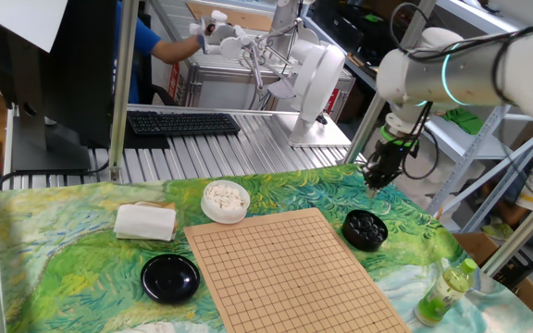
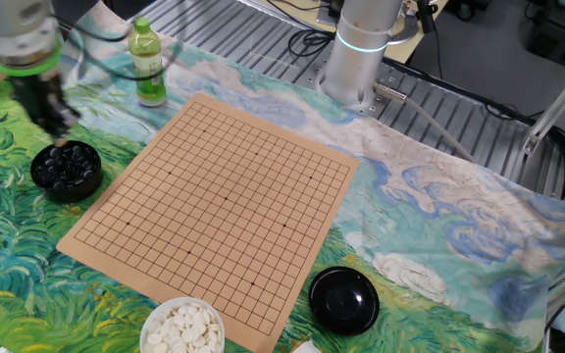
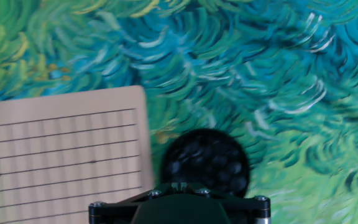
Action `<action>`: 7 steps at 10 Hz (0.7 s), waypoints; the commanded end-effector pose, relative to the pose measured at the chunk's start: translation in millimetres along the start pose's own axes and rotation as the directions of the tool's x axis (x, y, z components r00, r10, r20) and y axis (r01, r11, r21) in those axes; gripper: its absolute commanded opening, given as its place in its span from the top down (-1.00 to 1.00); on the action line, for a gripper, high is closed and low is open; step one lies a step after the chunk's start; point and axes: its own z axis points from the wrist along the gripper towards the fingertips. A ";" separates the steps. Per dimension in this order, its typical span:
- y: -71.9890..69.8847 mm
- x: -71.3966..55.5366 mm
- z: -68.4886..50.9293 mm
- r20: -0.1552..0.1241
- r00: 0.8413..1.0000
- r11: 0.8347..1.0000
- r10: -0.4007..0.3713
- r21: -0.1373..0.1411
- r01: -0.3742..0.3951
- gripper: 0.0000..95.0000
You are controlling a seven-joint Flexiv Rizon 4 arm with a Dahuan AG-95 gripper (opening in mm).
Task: Play the first move as black on the 3-4 point in the upper right corner of the Go board
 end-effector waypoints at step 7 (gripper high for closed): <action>-7.3 5.3 18.2 -0.004 1.000 1.000 0.008 -0.002 -0.008 0.60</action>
